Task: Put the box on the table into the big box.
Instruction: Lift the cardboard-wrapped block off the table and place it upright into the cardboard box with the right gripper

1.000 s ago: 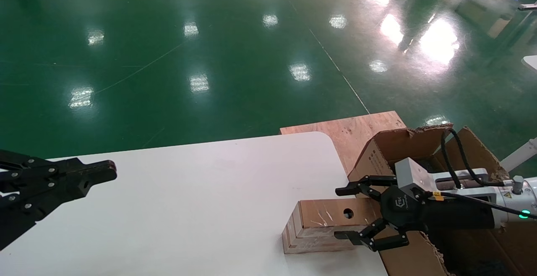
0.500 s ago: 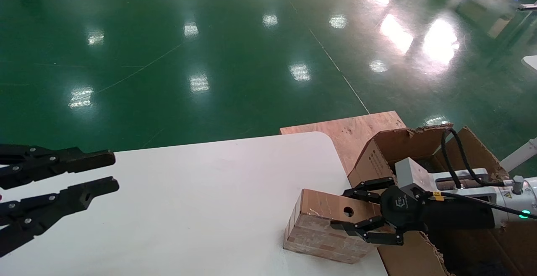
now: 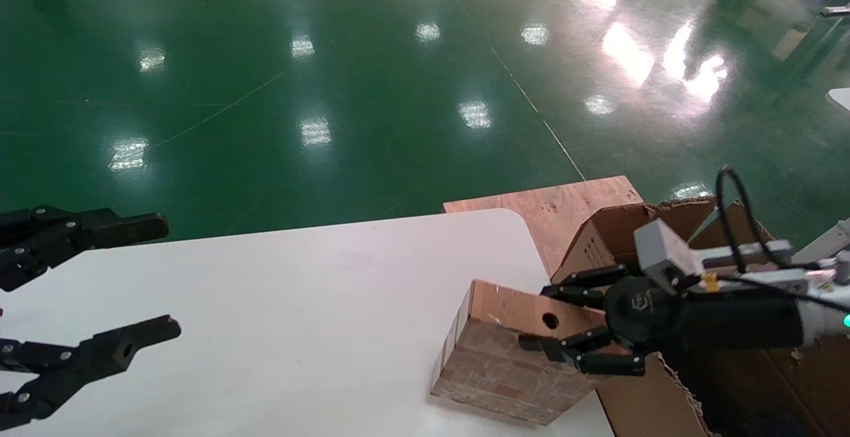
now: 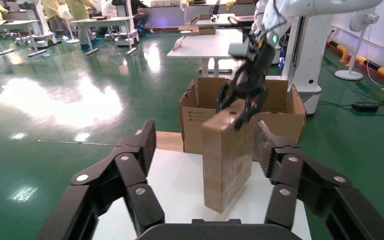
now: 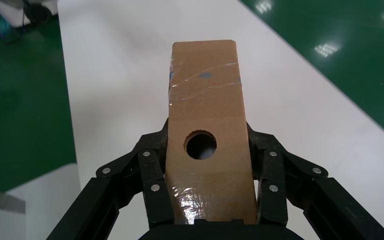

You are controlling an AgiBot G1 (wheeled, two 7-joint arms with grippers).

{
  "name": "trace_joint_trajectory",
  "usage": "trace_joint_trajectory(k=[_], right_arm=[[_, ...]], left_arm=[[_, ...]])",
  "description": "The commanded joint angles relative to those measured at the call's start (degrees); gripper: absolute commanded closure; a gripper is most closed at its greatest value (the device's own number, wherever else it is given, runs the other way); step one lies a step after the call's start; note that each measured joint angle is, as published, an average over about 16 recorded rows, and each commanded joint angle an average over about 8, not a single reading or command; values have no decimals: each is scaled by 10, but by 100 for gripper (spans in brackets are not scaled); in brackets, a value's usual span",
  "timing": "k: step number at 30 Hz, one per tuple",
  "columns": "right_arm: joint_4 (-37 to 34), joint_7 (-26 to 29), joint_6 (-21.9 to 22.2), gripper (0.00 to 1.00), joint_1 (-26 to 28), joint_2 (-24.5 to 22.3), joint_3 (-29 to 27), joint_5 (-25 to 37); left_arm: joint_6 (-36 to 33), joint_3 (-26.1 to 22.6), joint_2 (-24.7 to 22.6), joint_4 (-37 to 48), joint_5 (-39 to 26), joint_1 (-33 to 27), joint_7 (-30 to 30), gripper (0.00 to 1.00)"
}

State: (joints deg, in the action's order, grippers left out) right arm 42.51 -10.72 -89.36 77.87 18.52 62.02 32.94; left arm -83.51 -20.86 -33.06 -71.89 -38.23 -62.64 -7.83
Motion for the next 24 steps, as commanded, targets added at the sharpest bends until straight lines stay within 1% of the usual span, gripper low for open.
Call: trace_joint_trajectory(k=[1, 4, 8, 12, 15, 19, 21, 24], right_arm=[[29, 31, 1, 100, 14, -15, -2, -4], [55, 63, 13, 100, 21, -51, -14, -42], [80, 85, 42, 100, 19, -108, -28, -101], [101, 85, 81, 100, 11, -174, -30, -153], [117, 75, 106, 100, 9, -231, -19, -198], [140, 50, 132, 100, 19, -310, 24, -257], [153, 33, 146, 100, 31, -347, 60, -282], [176, 4, 174, 100, 58, -391, 129, -316]], left_arm=[[0, 0, 0, 0, 0, 0, 0, 0], [0, 0, 0, 0, 0, 0, 0, 0], [0, 0, 0, 0, 0, 0, 0, 0], [0, 0, 0, 0, 0, 0, 0, 0], [0, 0, 0, 0, 0, 0, 0, 0], [0, 0, 0, 0, 0, 0, 0, 0], [0, 0, 0, 0, 0, 0, 0, 0], [0, 0, 0, 0, 0, 0, 0, 0]])
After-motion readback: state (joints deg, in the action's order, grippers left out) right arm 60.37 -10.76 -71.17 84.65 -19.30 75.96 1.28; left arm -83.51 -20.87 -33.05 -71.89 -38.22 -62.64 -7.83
